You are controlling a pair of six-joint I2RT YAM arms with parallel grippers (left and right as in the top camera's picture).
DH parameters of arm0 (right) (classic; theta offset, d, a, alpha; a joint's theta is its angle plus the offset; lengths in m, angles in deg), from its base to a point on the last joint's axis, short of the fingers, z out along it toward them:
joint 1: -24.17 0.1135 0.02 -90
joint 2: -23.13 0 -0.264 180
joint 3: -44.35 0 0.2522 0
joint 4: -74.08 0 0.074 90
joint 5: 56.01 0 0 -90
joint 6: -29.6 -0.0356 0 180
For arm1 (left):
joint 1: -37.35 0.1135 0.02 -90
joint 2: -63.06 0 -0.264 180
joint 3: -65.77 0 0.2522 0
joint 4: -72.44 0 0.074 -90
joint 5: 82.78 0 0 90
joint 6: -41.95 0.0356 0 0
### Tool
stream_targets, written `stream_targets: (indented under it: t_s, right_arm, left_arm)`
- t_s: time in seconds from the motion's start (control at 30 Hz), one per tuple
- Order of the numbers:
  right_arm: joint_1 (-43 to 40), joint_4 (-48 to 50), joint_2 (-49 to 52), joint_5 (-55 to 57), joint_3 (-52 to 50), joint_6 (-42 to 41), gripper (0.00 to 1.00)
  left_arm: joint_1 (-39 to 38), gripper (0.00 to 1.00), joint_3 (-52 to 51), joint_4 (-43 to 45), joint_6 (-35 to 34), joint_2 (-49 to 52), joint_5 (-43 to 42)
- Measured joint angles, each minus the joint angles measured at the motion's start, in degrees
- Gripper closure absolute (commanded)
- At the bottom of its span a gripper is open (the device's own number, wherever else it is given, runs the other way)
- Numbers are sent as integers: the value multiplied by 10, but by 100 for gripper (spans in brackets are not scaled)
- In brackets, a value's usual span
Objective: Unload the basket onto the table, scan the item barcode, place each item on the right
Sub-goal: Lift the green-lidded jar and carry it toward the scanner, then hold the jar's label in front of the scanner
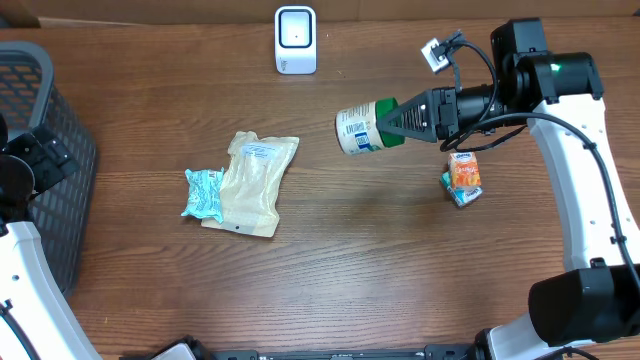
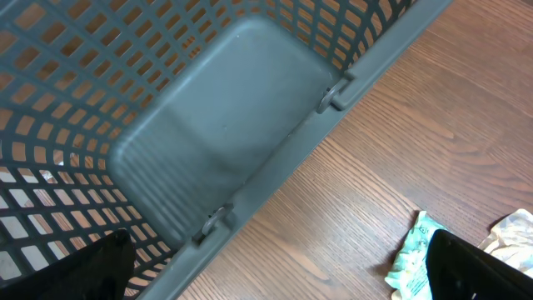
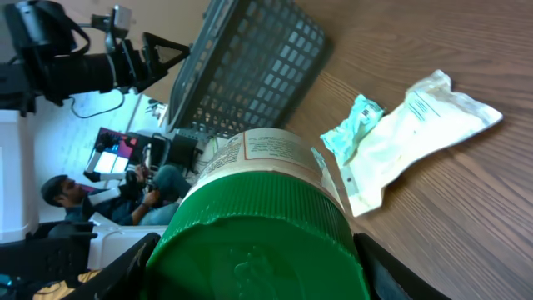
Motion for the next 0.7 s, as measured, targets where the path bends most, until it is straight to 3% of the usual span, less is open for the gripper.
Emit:
stream_targets:
  t_s: [0.23,0.37,0.7]
  right_arm:
    - [0,12,0,-10,0,7,59]
    - [7,75,0,26,0,-10,59]
    - [162,345,2,424,0,-114,60]
  left_arm:
    - [0,0,0,0,0,0,0]
    - [0,1,0,0,0,0,0]
    - [0,0,0,0,0,0,0]
